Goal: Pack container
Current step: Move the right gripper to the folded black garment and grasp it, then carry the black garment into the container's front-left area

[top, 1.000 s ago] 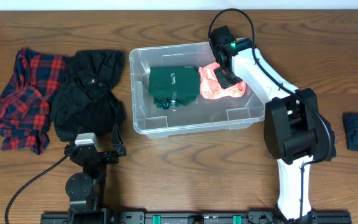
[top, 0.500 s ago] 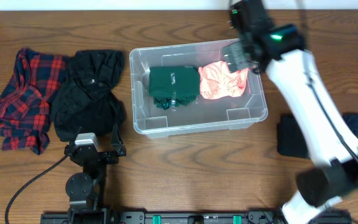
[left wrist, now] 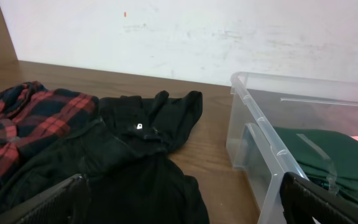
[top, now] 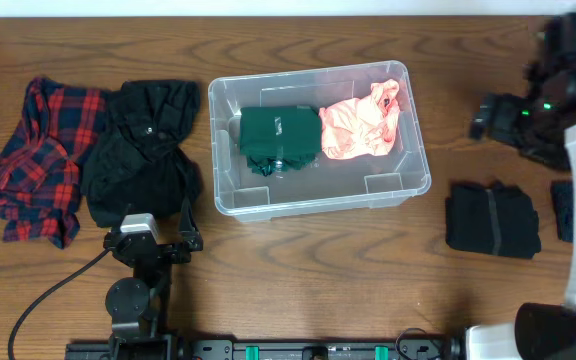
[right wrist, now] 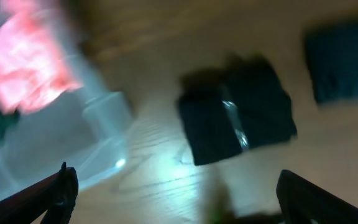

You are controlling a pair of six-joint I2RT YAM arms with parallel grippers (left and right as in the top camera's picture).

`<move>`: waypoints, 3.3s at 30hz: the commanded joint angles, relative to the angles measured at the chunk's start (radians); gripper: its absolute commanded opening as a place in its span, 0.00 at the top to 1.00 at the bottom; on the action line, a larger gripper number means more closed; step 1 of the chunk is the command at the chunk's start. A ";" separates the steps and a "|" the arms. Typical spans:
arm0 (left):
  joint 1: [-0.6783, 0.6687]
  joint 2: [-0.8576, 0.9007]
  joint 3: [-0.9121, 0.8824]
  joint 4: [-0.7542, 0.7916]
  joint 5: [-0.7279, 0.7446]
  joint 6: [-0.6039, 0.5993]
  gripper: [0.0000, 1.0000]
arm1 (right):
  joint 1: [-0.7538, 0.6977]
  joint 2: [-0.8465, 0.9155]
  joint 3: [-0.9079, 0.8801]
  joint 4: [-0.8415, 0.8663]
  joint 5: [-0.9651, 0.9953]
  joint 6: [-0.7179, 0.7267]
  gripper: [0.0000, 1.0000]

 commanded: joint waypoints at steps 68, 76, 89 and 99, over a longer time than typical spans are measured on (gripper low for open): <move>0.004 -0.005 -0.016 -0.036 0.006 -0.012 0.02 | -0.141 -0.071 -0.523 0.451 -0.058 -0.118 0.99; 0.004 -0.005 -0.016 -0.036 0.006 -0.012 0.02 | -0.064 -0.180 -0.322 0.354 -0.299 -0.262 0.99; 0.004 -0.005 -0.016 -0.036 0.006 -0.012 0.02 | 0.412 -0.196 -0.320 0.582 -0.286 -0.329 0.99; 0.004 -0.005 -0.016 -0.036 0.006 -0.012 0.02 | 0.682 -0.079 -0.322 0.641 0.108 0.590 0.99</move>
